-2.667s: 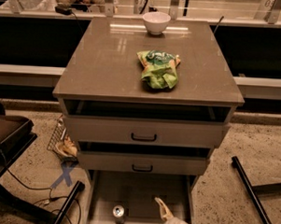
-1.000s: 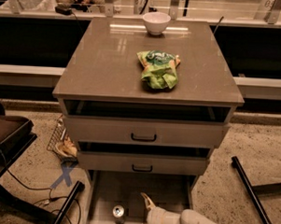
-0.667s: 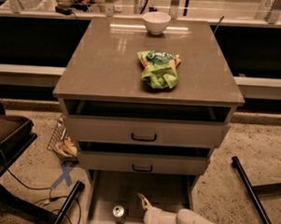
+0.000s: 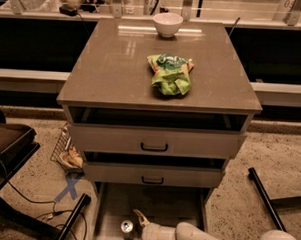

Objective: Pick redbull can from bottom drawer and place on counter

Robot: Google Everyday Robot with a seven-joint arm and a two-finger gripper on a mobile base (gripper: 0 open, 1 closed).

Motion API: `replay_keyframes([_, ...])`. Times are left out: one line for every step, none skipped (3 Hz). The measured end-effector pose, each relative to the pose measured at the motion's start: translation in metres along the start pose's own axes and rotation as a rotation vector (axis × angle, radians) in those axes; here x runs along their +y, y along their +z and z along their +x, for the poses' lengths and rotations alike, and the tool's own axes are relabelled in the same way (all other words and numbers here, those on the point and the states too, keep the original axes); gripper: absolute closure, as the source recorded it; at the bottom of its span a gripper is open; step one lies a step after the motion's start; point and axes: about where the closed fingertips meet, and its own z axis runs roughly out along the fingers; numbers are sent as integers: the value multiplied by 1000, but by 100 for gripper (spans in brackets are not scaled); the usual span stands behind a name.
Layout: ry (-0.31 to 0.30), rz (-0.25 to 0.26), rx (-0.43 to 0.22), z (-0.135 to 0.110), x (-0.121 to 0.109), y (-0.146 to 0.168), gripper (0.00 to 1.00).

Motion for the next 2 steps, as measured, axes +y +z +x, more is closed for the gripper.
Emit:
replay_keyframes([-8, -26, -23, 10, 1, 16, 25])
replay_keyframes([-13, -40, -36, 15, 2, 24, 47])
